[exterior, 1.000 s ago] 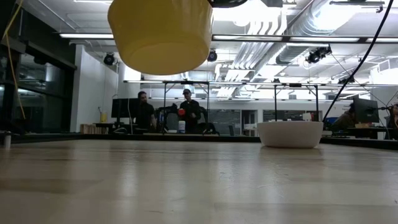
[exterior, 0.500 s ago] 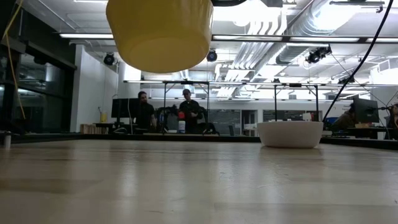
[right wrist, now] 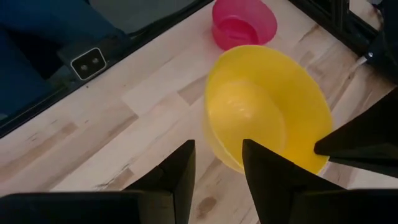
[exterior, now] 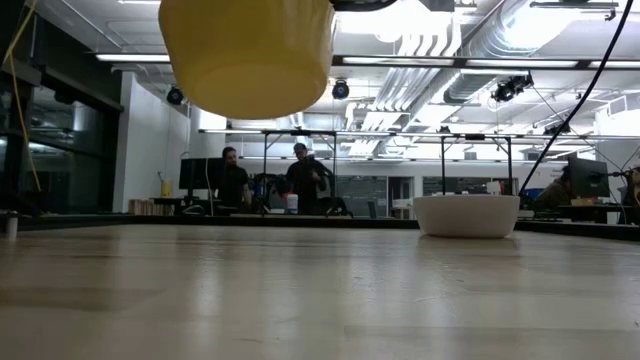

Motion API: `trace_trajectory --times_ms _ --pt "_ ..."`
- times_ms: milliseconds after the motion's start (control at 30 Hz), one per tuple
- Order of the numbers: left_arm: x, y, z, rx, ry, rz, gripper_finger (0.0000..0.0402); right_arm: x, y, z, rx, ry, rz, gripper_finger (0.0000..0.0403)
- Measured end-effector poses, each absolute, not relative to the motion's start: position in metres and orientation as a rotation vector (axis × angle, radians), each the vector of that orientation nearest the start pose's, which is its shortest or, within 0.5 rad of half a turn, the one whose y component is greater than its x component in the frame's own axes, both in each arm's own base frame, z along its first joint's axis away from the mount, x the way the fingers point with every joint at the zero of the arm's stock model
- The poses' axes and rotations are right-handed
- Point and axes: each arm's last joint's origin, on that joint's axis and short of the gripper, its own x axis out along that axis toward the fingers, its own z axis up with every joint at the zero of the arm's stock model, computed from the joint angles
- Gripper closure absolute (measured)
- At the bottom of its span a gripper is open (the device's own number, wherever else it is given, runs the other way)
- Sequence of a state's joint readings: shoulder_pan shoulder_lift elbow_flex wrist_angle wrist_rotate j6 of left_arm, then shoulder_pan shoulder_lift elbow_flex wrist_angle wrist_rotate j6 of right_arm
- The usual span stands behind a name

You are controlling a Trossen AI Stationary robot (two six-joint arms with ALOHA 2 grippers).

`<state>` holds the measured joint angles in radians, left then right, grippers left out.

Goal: Nest bowls inside each other
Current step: Stack the yellow bowl on the purple bowl

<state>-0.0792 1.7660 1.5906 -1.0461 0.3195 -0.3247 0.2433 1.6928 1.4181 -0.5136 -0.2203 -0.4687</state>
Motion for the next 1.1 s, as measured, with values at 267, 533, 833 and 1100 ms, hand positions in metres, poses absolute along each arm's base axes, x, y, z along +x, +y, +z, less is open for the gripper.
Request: trace_trajectory --times_ms 267,533,833,1100 --pt "0.354 -0.031 0.289 -0.419 1.272 -0.094 0.0402 0.356 0.093 0.280 -0.393 0.747 0.584 0.0276" --pt "0.350 0.001 0.287 -0.475 1.298 0.131 0.0401 0.347 0.086 0.252 -0.351 0.893 0.513 0.0276" --pt "0.345 0.042 0.285 -0.662 1.276 0.346 0.0402 0.348 0.082 0.253 -0.445 0.885 0.434 0.0276" --pt "0.349 0.045 0.287 -0.774 1.240 0.325 0.0401 0.351 0.081 0.256 -0.527 0.849 0.385 0.0276"
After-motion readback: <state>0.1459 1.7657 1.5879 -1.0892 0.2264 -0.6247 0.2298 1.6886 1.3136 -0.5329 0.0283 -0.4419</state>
